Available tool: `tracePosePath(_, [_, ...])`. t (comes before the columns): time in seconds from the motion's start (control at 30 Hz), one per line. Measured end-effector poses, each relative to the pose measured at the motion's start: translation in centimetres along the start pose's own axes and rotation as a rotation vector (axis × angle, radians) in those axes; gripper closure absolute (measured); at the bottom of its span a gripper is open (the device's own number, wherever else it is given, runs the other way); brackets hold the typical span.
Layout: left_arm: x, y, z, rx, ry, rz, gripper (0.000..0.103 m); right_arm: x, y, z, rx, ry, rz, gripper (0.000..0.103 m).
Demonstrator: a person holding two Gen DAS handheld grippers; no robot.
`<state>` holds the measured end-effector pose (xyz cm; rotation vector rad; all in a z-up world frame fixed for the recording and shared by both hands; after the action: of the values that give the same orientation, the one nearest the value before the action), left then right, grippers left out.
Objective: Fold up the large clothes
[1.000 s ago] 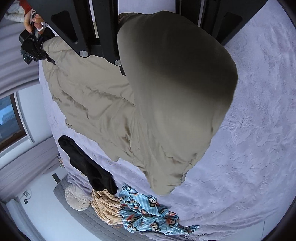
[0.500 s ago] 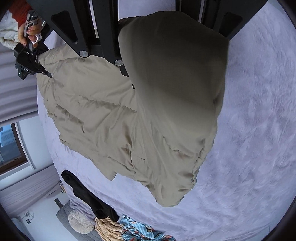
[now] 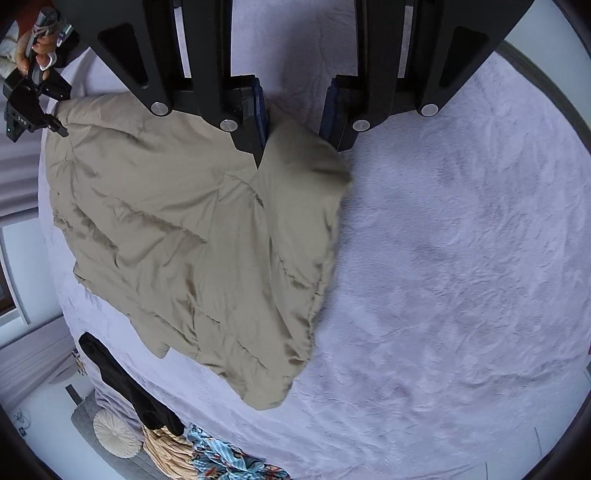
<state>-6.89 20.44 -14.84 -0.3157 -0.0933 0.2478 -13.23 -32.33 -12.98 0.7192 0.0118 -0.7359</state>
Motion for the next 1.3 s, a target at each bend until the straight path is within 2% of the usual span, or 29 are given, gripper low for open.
tracePosePath(0.13, [-0.7, 2.2, -0.1, 0.048, -0.008, 0.056, 0.078, -0.9, -1.0, 1.3, -0.079, -0.01, 0.029, 0.059])
tracePosePath(0.3, [-1.1, 5.6, -0.2, 0.107, 0.003, 0.152, 0.078, -1.7, -1.9, 2.0, -0.095, -0.013, 0.011, 0.059])
tracePosePath(0.37, [-1.4, 7.0, 0.5, 0.161, 0.0, 0.178, 0.078, -2.2, -2.0, 2.6, -0.116, -0.012, 0.029, 0.059])
tracePosePath(0.43, [-1.7, 7.5, 1.3, 0.173, -0.001, 0.185, 0.078, -2.9, -1.9, 3.2, -0.139, -0.01, 0.061, 0.059])
tracePosePath(0.6, [-2.4, 5.0, 3.9, 0.183, -0.036, 0.083, 0.078, -4.6, 0.0, 3.6, -0.152, 0.006, 0.158, 0.059])
tracePosePath(0.7, [-2.8, 2.3, 5.0, 0.166, -0.055, 0.032, 0.078, -5.3, 1.4, 3.0, -0.158, 0.026, 0.214, 0.052])
tracePosePath(0.8, [-3.5, -0.3, 5.8, 0.144, -0.058, 0.012, 0.078, -5.7, 2.4, 2.4, -0.151, 0.05, 0.26, 0.049])
tracePosePath(0.87, [-4.2, -1.7, 6.1, 0.145, -0.059, -0.004, 0.077, -6.0, 2.7, 2.3, -0.155, 0.063, 0.287, 0.042])
tracePosePath(1.0, [-5.9, -3.7, 6.4, 0.161, -0.061, -0.019, 0.077, -6.9, 2.7, 2.5, -0.163, 0.082, 0.349, 0.034])
tracePosePath(1.13, [-7.7, -4.5, 7.0, 0.176, -0.054, -0.014, 0.077, -7.6, 2.4, 2.7, -0.172, 0.103, 0.383, 0.033])
tracePosePath(1.3, [-8.6, -5.2, 7.3, 0.195, -0.054, -0.049, 0.077, -8.1, 2.3, 3.3, -0.175, 0.091, 0.403, 0.033])
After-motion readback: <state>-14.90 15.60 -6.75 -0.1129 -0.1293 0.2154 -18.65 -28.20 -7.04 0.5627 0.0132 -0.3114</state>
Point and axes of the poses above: each gripper's, at about its wrist camera, not at the fingertips, and z roughly against the way its jaws point, y to its left, x to its top, the point moved 4 cm from there along -z, roughly the way its jaws point, and after that the axes turned 8 degrees about y, right-handed, at the moved point
